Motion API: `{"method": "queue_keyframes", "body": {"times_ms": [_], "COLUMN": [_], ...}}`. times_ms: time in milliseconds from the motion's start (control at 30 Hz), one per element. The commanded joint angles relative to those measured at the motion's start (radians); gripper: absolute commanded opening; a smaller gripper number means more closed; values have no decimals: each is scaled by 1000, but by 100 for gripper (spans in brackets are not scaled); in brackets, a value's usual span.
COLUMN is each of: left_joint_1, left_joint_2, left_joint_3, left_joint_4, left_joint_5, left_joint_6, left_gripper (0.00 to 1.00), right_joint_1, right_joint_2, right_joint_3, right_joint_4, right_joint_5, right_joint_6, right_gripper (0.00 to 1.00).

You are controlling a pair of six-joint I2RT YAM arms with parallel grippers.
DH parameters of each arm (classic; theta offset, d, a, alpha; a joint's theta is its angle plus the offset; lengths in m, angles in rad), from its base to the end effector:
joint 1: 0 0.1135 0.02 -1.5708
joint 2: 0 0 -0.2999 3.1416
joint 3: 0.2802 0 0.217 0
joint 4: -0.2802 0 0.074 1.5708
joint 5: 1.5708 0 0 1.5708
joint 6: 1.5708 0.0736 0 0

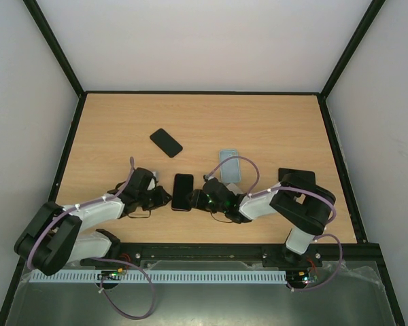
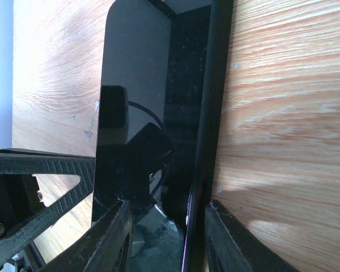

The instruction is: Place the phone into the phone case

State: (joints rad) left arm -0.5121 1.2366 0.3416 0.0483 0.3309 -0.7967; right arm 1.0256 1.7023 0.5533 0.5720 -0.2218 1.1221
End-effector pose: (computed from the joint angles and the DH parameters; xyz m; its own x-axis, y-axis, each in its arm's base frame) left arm 0.1574 -0.1159 0.1641 -0.9220 -0.2575 -0.2891 -0.0118 0.7651 -0.6438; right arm 0.1530 0.2834 0.1656 -0.9604 0.1115 -0.2554 -0.1484 0.5713 0.8072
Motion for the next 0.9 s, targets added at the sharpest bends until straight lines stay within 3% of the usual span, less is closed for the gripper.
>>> {"method": "queue_keyframes", "body": {"times_ms": [0,200,367,867], "left_joint_1": [-3,-7,-14,-15], "left_joint_2": [-3,-14,-13,14], "left_joint_3": [-38,-78,-77,-71], "left_joint_4": [60,119,122,95], "left_joint_5": [28,48,48,-6], "left_joint_6": [-13,-48,-54,-70], "left_gripper": [15,9,8,15], "right_joint_1": [11,11,8,-4], "right_joint_2": [25,36,2,35], "right_joint_3": [18,-8,13,-40], "right_joint_4": [-1,125,132,495], "right_joint_5": [50,17,14,-133], "right_joint_6": [38,105,81,234], "right_gripper": [36,36,36,35]}}
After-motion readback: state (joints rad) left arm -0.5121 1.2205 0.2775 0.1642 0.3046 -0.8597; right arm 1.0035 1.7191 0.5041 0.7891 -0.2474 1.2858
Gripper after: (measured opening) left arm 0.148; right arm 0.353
